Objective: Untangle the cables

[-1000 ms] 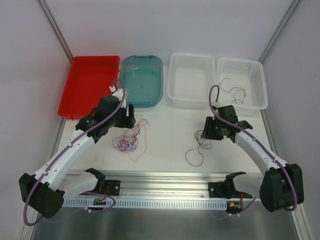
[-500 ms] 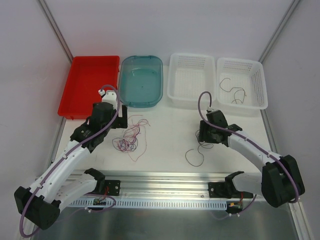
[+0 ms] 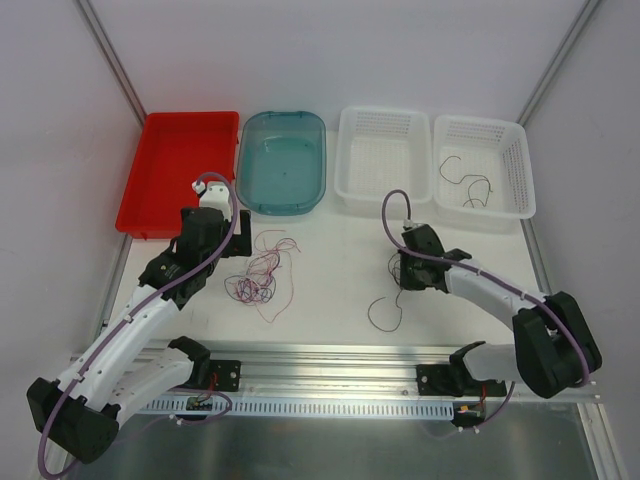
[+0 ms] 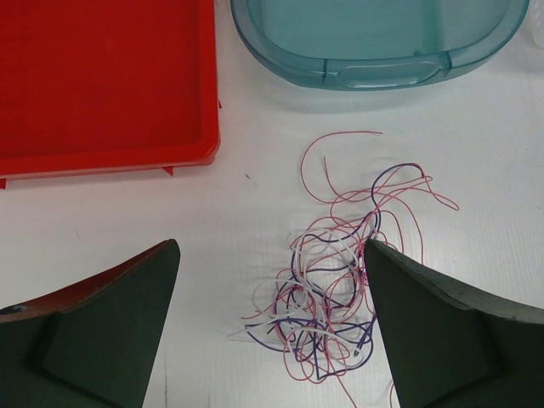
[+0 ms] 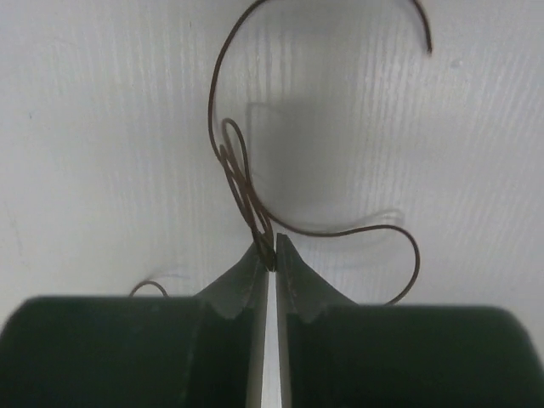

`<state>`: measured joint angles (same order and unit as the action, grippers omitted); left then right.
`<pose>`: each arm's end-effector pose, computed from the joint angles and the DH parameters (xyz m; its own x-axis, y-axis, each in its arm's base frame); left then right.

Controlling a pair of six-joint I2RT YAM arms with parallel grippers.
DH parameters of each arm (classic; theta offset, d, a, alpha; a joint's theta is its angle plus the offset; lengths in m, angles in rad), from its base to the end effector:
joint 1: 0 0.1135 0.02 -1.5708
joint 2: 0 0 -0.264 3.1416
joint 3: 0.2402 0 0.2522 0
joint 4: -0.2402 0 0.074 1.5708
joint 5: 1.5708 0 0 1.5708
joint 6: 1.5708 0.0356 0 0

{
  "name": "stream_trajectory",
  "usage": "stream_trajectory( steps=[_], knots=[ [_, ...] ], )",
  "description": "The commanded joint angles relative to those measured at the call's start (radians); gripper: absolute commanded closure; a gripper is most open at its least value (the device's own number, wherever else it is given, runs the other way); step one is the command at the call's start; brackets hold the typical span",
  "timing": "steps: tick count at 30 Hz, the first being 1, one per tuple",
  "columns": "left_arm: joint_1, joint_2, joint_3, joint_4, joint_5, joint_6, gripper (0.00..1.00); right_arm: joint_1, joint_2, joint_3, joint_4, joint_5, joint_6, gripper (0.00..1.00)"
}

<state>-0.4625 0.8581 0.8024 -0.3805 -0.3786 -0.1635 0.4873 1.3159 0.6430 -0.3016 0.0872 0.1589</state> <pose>0.1780 -0.0740 0.3143 -0.3917 0.0263 -0.9197 0.0517 0.9986 0.0066 0.2169 0.1114 0.1726 -0.7889 -0.2396 -0.5659 -0.3022 0.9531 0.0177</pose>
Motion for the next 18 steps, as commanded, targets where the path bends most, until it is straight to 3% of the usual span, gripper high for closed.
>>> stream_trajectory(
  steps=[1, 4, 9, 14, 18],
  knots=[
    [0.012, -0.01, -0.008, 0.028, -0.025, 0.019, 0.09, 0.005, -0.09, 0.052, -0.083, 0.074, -0.036, 0.93],
    [0.012, -0.007, -0.005, 0.029, -0.025, 0.021, 0.09, 0.002, -0.156, 0.164, -0.222, 0.123, -0.102, 0.99],
    [0.013, -0.005, -0.008, 0.031, -0.025, 0.022, 0.09, -0.027, -0.277, 0.455, -0.427, 0.218, -0.215, 0.99],
    [0.012, -0.007, -0.008, 0.029, -0.025, 0.021, 0.09, -0.108, -0.305, 0.71, -0.499, 0.23, -0.289, 0.99],
    [0.012, -0.008, -0.008, 0.029, -0.023, 0.022, 0.09, -0.186, -0.268, 0.88, -0.458, 0.24, -0.381, 0.99]
  ],
)
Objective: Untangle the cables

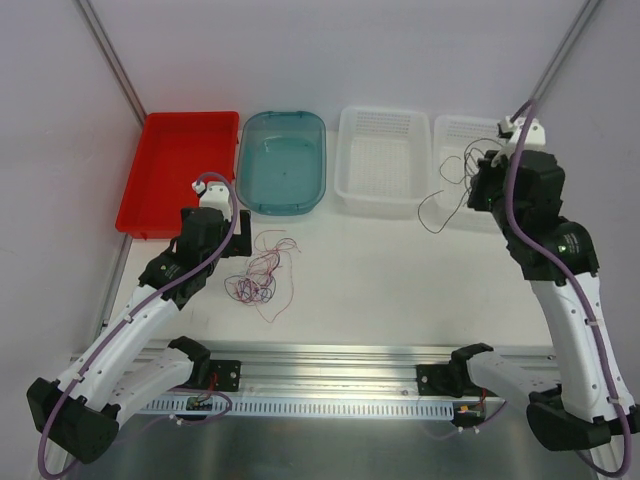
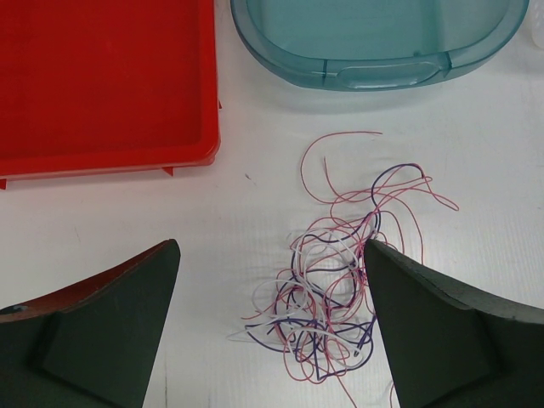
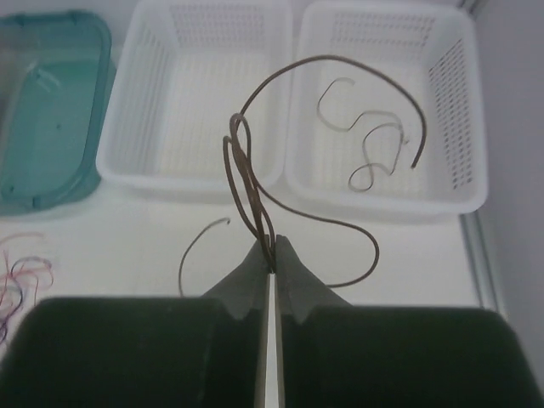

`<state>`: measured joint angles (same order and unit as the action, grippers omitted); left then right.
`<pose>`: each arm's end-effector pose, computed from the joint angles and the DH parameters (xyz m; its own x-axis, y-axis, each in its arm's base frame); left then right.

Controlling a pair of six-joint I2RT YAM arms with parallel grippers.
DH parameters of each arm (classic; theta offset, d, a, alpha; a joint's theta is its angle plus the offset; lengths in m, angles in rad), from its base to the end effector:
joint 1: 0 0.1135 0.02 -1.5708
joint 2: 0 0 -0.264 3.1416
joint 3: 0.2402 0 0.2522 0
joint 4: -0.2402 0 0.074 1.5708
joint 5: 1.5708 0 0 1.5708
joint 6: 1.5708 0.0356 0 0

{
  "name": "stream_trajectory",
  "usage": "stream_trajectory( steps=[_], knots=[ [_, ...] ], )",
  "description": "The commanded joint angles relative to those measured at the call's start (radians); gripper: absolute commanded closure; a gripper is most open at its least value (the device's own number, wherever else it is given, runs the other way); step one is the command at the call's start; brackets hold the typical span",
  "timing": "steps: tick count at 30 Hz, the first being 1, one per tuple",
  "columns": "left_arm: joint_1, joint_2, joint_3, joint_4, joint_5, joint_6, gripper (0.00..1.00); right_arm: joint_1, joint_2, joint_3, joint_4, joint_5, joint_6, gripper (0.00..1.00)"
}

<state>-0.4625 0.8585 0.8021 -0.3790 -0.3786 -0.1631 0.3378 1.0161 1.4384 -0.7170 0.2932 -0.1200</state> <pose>0.1781 -0.0741 0.3142 -0.3911 0.0264 -0.9200 0.0519 0.9986 0.0066 0.1763 0.0510 0.4616 -0.2653 -0.2147 -0.9400 -0.0887 0.9762 -0.1979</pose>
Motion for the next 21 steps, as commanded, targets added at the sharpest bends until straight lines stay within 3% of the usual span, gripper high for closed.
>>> stream_trajectory(
  steps=[1, 5, 12, 19, 20, 21],
  knots=[
    [0.012, -0.01, -0.007, 0.028, -0.023, 0.022, 0.09, -0.075, 0.076, 0.158, -0.036, 0.032, -0.116, 0.99],
    [0.012, -0.009, -0.014, 0.029, -0.025, 0.019, 0.09, -0.177, 0.194, 0.266, 0.027, 0.009, -0.156, 0.99],
    [0.012, 0.004, -0.014, 0.028, 0.01, 0.005, 0.1, -0.371, 0.363, 0.261, 0.258, -0.058, -0.055, 0.99],
    [0.012, 0.023, -0.009, 0.029, 0.026, 0.005, 0.1, -0.459, 0.626, 0.348, 0.329, -0.081, -0.024, 0.99],
    [0.013, 0.027, -0.009, 0.029, 0.032, 0.005, 0.1, -0.462, 0.66, 0.372, 0.324, -0.086, -0.018, 0.98],
    [0.012, 0.031, -0.009, 0.031, 0.033, 0.004, 0.1, -0.468, 0.735, 0.393, 0.303, -0.095, -0.012, 0.87]
  ],
)
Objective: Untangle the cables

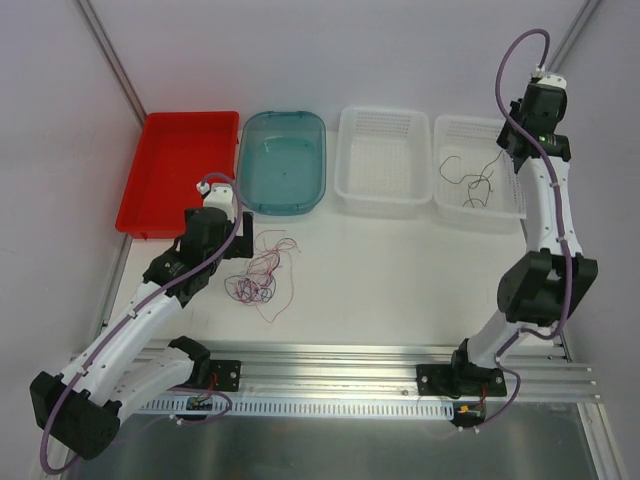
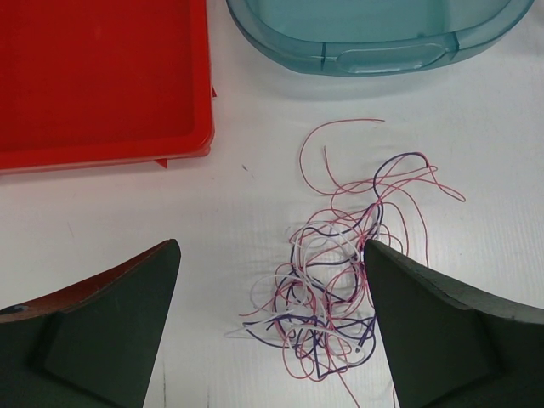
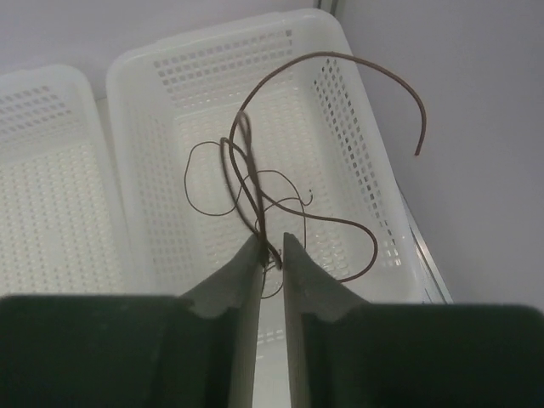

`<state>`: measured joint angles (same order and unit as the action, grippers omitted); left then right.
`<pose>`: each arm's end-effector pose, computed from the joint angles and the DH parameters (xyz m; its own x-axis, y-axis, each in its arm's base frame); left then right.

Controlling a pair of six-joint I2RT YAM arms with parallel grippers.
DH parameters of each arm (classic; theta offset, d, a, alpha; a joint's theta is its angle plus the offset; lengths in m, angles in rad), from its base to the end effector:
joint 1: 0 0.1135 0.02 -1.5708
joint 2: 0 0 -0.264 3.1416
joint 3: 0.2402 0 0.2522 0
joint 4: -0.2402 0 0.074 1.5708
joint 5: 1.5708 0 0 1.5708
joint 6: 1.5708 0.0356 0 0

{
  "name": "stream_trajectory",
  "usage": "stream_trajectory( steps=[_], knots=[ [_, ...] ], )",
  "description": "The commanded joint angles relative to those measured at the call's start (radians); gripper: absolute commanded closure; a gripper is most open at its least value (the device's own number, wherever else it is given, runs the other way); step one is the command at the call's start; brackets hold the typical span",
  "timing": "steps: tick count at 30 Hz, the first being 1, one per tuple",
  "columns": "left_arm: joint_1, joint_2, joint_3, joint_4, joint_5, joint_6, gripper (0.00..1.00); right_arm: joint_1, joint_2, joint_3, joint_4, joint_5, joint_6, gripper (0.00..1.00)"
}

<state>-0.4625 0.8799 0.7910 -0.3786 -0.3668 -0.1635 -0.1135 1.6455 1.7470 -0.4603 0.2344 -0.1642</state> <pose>0.1818 -0.0764 0.3066 -0.4191 0.0392 -0.9071 0.0626 0.9979 0.0142 0.3757 -0.0511 0.4231 -0.3975 -0.1147 -0.9104 0.2648 0.9356 -0.2335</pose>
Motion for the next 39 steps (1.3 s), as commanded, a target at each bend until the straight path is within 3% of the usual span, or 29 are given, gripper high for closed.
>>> stream_trajectory(
  steps=[1, 2, 3, 5, 6, 9, 13, 20, 28, 35, 39],
  knots=[
    [0.012, 0.019, 0.002, 0.029, 0.023, 0.005, 0.1, -0.018, 0.138, 0.135, 0.032, -0.061, 0.035, 0.78],
    [0.012, 0.024, 0.002, 0.029, 0.023, 0.007, 0.1, -0.02, 0.173, 0.156, 0.016, -0.073, 0.04, 0.72],
    [0.012, 0.028, 0.002, 0.029, 0.022, 0.007, 0.1, -0.018, 0.198, 0.178, -0.021, -0.081, 0.043, 0.59],
    [0.012, 0.039, 0.005, 0.029, 0.023, 0.007, 0.1, -0.018, 0.24, 0.212, -0.053, -0.083, 0.08, 0.45],
    [0.012, 0.04, 0.005, 0.029, 0.028, 0.007, 0.1, -0.018, 0.238, 0.207, -0.073, -0.086, 0.092, 0.33],
    [0.012, 0.048, 0.008, 0.029, 0.037, 0.007, 0.09, -0.006, 0.16, 0.106, -0.052, -0.119, 0.114, 0.16],
    [0.012, 0.059, 0.007, 0.03, 0.06, 0.002, 0.09, 0.027, 0.018, -0.049, -0.052, -0.168, 0.121, 0.02],
    [0.012, 0.105, 0.008, 0.015, 0.115, -0.005, 0.07, 0.139, -0.283, -0.39, -0.057, -0.259, 0.227, 0.03],
    [0.012, 0.142, 0.004, -0.106, 0.169, -0.172, 0.06, 0.484, -0.554, -0.753, 0.032, -0.281, 0.325, 0.03],
    [0.012, 0.209, -0.076, -0.135, 0.206, -0.335, 0.06, 0.797, -0.632, -0.992, 0.133, -0.203, 0.431, 0.03],
    [0.01, 0.284, -0.088, -0.115, 0.233, -0.376, 0.06, 0.911, -0.63, -1.069, 0.187, -0.156, 0.488, 0.03]
  ],
)
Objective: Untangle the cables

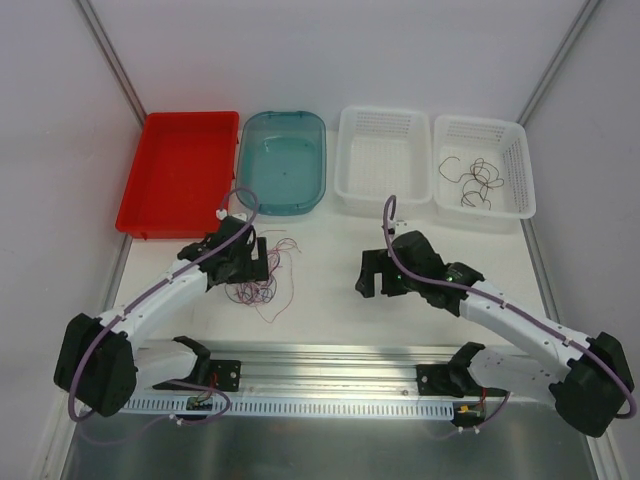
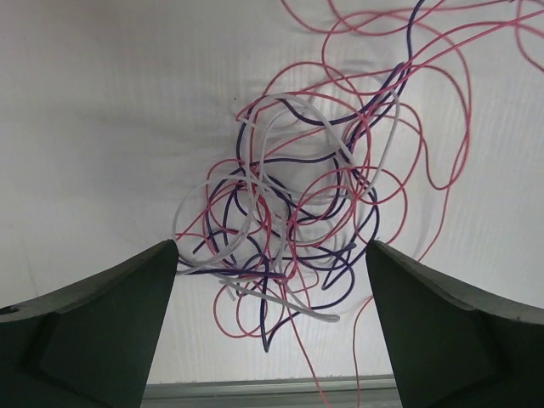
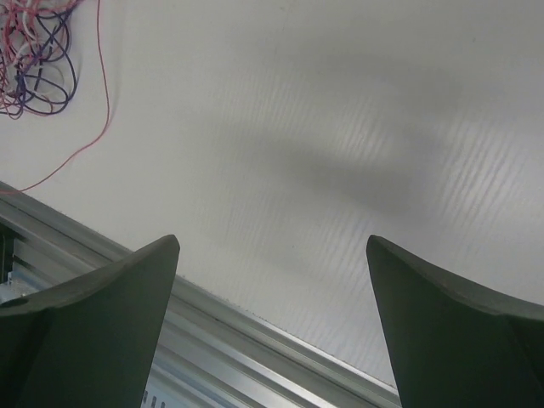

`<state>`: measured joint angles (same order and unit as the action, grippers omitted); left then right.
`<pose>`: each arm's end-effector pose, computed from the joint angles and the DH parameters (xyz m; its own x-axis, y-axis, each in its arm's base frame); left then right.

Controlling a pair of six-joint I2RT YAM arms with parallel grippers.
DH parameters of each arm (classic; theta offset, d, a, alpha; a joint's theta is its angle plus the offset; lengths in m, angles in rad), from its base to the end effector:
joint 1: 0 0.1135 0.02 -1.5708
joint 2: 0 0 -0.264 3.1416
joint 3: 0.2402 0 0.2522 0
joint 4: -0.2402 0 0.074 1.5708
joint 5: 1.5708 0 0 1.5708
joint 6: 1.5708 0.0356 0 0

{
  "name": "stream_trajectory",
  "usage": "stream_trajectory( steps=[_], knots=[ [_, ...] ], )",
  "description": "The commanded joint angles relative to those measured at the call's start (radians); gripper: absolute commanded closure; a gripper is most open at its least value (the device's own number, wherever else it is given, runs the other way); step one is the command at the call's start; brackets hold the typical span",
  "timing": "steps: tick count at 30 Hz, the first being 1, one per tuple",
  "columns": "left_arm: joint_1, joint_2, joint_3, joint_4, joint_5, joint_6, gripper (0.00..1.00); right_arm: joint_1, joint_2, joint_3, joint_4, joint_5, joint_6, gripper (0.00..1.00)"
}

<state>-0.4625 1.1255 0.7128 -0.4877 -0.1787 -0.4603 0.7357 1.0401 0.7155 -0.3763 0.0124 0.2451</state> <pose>0.2019 -0.0936 0.2230 -0.7794 -0.0999 -0.6185 -0.0067 0.9885 -0.1512 0.1645 0.1483 0.2492 -0.6250 -0.2384 -0.7434 -0.5282 0.8303 0.1777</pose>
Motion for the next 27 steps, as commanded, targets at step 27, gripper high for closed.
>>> stream_trajectory(
  steps=[27],
  knots=[
    [-0.455, 0.298, 0.238, 0.204, 0.157, -0.178, 0.14, 0.136, -0.348, -0.134, -0.047, 0.337, 0.092, 0.03]
  ],
)
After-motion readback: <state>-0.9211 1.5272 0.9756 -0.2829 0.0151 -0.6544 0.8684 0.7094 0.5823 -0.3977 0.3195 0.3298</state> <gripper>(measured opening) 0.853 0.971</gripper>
